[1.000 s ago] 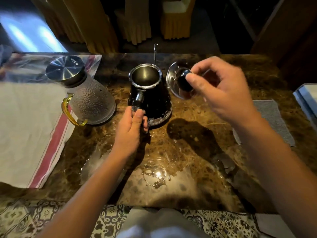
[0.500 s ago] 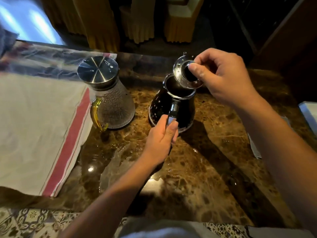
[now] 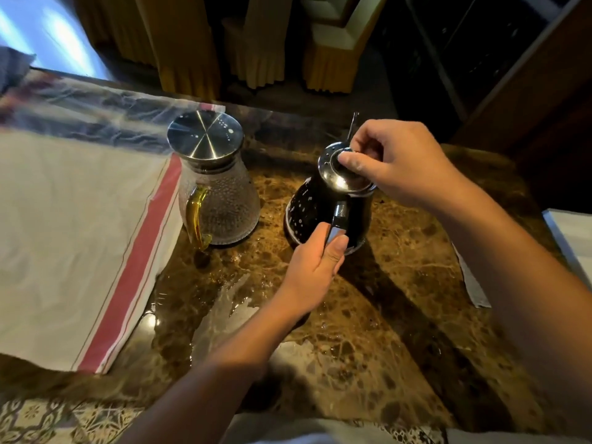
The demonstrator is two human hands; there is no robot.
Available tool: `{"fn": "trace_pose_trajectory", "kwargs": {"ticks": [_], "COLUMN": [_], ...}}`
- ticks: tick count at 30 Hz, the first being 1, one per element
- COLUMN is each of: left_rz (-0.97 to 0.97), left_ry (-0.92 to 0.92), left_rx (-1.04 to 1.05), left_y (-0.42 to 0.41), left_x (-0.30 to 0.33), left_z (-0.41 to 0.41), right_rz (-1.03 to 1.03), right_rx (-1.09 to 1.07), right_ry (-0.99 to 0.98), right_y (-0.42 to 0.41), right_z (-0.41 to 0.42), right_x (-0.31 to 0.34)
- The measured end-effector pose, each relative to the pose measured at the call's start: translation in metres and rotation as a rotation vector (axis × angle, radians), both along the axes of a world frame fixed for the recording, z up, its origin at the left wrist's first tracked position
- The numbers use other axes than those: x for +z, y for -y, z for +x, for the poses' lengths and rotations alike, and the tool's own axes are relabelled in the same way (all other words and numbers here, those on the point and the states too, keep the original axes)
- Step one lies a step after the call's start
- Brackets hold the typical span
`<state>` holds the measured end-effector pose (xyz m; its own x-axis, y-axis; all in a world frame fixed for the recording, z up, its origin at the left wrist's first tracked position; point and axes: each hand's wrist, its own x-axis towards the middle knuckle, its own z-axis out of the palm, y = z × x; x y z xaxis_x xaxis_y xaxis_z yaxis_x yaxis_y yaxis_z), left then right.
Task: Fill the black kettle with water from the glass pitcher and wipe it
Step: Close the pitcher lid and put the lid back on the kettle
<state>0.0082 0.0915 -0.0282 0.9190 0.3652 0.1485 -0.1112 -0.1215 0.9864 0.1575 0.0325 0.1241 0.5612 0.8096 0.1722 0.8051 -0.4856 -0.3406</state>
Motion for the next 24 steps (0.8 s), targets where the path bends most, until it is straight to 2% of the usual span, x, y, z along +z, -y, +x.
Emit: {"fn": "trace_pose_trajectory", "kwargs": {"ticks": [8,19,24], "left_rz": [0.018,-0.039,-0.044], "left_ry": [-0.011,0.023,0.025], "left_rx": [0.012,-0.002,0.000], "left_y": [0.002,0.003,0.004], "left_x": [0.000,0.000,0.001], "left_z": [0.000,0.003,0.003], "right_rz": [-0.010,-0.089,-0.125], "right_rx": [-0.043,-0.052,-0.057], "right_ry": [-0.050,0.036,0.259], "right_y": [0.004,-0.010,-0.009], "right_z": [0.009,0.020,0.010], "right_x": [-0.015,-0.019,-0.024]}}
